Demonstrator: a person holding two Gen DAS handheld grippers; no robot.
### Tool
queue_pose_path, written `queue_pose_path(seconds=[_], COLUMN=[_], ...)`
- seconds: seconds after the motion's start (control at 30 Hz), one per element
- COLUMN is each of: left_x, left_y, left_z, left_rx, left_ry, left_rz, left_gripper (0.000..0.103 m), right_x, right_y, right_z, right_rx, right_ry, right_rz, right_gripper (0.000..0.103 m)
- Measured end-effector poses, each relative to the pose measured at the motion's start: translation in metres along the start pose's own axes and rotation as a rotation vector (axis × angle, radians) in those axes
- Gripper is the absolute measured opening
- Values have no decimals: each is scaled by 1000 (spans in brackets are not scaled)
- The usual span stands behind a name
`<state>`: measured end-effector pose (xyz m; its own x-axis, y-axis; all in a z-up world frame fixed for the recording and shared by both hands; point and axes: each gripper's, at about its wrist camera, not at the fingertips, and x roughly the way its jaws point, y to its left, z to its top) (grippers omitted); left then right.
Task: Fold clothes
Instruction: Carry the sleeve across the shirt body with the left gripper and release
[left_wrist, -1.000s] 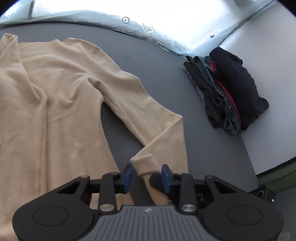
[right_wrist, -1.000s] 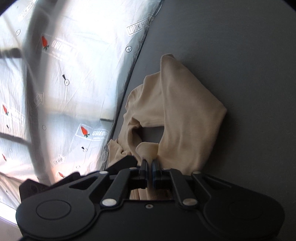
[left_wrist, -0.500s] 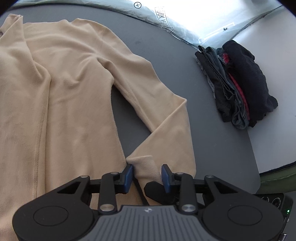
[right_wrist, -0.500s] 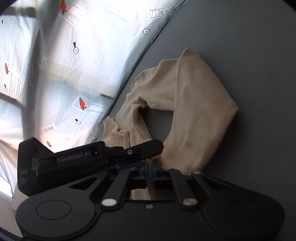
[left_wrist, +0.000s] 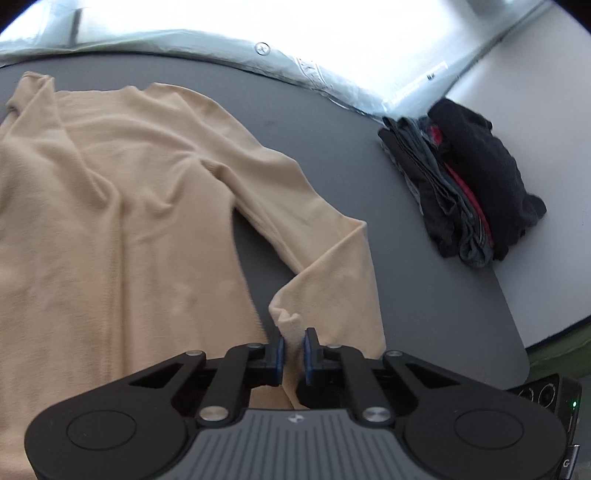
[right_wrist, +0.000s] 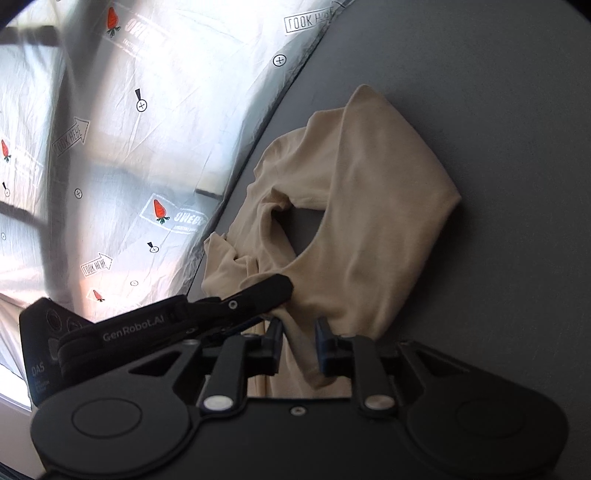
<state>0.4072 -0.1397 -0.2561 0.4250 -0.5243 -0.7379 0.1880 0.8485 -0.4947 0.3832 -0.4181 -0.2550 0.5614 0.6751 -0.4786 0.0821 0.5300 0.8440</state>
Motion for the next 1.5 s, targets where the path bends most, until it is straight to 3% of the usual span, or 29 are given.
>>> queue_pose_path(seconds=[0.1, 0.27, 0.37, 0.53, 0.63, 0.93, 1.13, 1.5], left_x=[-12, -41, -65, -107, -129, -178, -206, -256], left_y=[10, 30, 43, 68, 83, 126, 155, 189], left_z=[-2, 0, 9, 29, 38, 47, 50, 70], left_rx=[-10, -19, -13, -26, -37, -15, -47, -73], left_ry=[-34, -109, -162, -242, -283, -335, -375, -489], left_rz=[-1, 13, 20, 41, 50, 122, 130, 145], left_gripper=[10, 10, 10, 9, 9, 9, 9, 9], right_x=[4, 10, 13, 18, 21, 32, 38, 45], right_y=[2, -7, -9, 0, 2, 16, 26, 44], right_z=[-4, -14, -23, -39, -48, -74, -92, -120], right_rx=[50, 266, 326, 331, 366, 350, 348, 267], right_ry=[16, 18, 4, -8, -24, -76, -84, -94], right_rz=[6, 65, 36, -49, -41, -66, -80, -80], right_gripper=[22, 25, 25, 28, 36, 42, 48, 48])
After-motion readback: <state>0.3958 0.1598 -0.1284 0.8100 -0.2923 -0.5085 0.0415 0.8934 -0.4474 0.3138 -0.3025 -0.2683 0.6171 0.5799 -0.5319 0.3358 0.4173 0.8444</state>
